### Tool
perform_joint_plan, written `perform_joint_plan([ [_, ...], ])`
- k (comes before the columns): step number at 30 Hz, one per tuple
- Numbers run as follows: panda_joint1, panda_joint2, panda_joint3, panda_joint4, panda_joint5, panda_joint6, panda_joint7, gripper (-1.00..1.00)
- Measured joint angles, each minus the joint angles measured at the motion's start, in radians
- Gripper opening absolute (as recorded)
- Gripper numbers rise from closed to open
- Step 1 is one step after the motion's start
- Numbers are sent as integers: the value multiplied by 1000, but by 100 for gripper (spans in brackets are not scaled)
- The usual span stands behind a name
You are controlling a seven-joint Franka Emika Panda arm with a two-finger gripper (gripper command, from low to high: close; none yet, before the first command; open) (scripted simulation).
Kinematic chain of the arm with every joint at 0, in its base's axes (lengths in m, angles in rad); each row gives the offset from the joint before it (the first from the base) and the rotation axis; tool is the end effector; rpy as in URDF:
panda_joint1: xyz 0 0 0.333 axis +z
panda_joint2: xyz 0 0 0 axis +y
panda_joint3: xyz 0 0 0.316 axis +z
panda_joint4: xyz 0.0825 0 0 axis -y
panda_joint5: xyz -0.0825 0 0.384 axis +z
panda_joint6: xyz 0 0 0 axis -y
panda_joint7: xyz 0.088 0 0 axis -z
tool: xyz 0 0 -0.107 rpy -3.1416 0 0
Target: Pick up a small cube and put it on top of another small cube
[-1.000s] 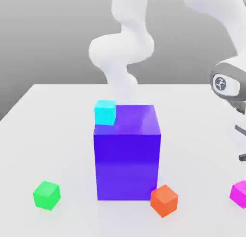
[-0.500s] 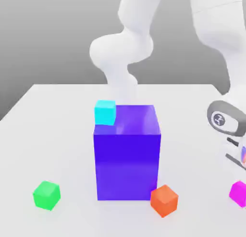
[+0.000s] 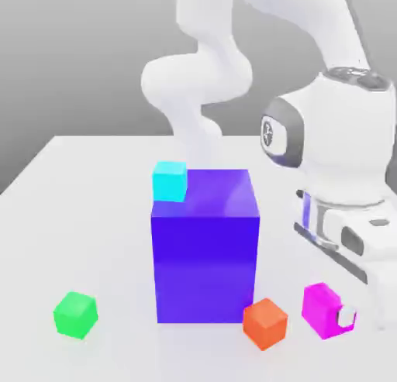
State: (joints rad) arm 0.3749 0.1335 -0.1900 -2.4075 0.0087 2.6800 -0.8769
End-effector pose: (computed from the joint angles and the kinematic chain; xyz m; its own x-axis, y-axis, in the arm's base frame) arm 0.5025 0.0930 0.2725 0.4855 0.8710 0.0747 0.8626 -0.4912 0.1214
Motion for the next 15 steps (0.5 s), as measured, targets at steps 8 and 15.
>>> perform_joint_plan([
  [8, -304, -83, -162, -93, 29, -23, -241, -100],
  [15, -453, -81, -221, -196, 32, -17, -352, -100],
])
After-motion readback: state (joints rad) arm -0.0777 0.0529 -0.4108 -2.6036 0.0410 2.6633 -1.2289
